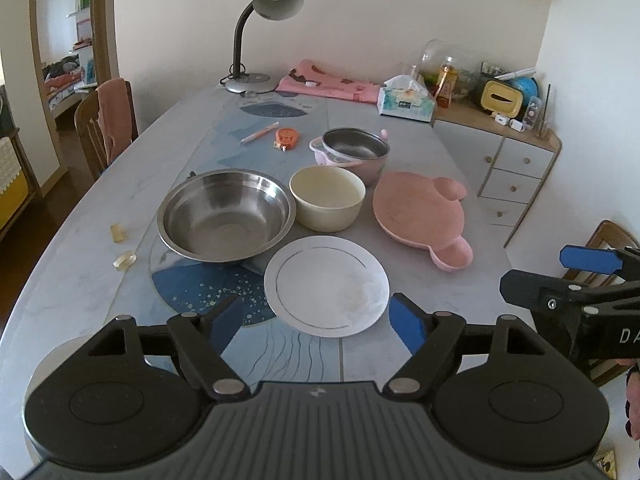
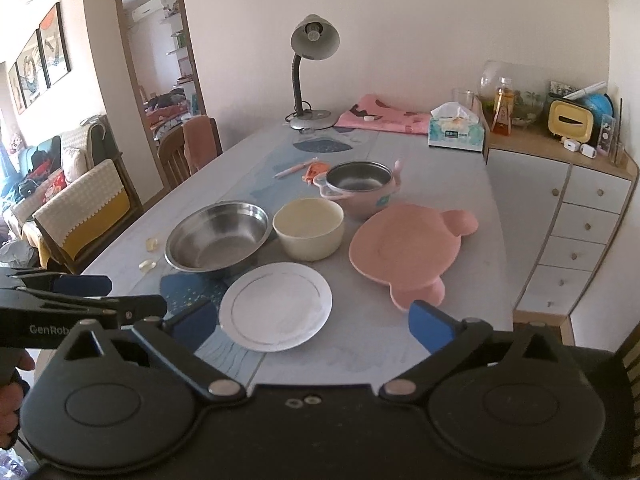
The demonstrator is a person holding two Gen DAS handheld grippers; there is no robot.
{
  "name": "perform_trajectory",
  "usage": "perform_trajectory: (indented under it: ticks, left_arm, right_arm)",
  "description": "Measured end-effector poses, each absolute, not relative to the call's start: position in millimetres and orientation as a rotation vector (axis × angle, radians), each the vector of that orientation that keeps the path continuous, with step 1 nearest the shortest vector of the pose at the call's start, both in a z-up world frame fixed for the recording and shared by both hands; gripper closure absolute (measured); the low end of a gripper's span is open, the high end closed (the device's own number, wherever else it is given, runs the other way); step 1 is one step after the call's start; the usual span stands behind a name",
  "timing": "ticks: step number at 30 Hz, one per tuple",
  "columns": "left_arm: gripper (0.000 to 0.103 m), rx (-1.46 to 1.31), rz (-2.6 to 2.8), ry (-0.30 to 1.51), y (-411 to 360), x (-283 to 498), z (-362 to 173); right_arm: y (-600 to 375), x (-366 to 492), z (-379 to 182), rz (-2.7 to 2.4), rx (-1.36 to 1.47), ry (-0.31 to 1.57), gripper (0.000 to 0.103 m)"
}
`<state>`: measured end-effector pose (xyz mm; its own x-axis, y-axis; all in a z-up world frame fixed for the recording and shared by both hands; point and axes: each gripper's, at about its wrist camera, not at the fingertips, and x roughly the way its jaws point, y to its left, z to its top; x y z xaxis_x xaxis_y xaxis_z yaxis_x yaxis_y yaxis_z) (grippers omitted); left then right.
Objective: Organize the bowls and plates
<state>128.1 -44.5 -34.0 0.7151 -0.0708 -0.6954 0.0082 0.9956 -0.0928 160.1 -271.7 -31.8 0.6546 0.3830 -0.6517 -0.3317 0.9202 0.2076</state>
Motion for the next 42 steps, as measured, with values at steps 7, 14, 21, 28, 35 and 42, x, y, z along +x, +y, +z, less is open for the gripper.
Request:
perform_trajectory:
  ticks: [7, 14, 21, 28, 35, 42]
  left_arm:
    - [0.023, -0.084, -0.022, 0.807, -40.1, 163.6, -58.0]
    - [0.023, -0.089, -0.016, 0.845, -34.0, 196.4, -82.4]
    - [0.023, -0.101, -0.018, 0.886, -27.6, 223.4, -106.1]
    - [0.024, -0.119, 0.009, 0.948, -15.7, 246.5, -132.6]
    - [0.042, -0.132, 0.006, 1.013, -8.4, 261.2, -151.7]
    - [0.063, -0.173, 0.015, 1.047, -0.8, 267.1, -160.5]
  right_arm:
    - [-269.1, 199.3, -58.9, 0.411, 0.063, 0.775, 0.000]
    - [-259.7, 234.8, -87.2, 0.408, 0.039, 0.817, 0.001]
    - [-245.2, 264.6, -114.0, 0.424, 0.018, 0.888, 0.008]
    - [-231.1, 287.9, -142.1, 0.438, 0.008, 0.967, 0.019]
    - [-221.4, 307.9, -165.4, 0.454, 0.033, 1.050, 0.033]
    - [-220.7, 318.7, -177.0, 0.467, 0.069, 1.100, 0.050]
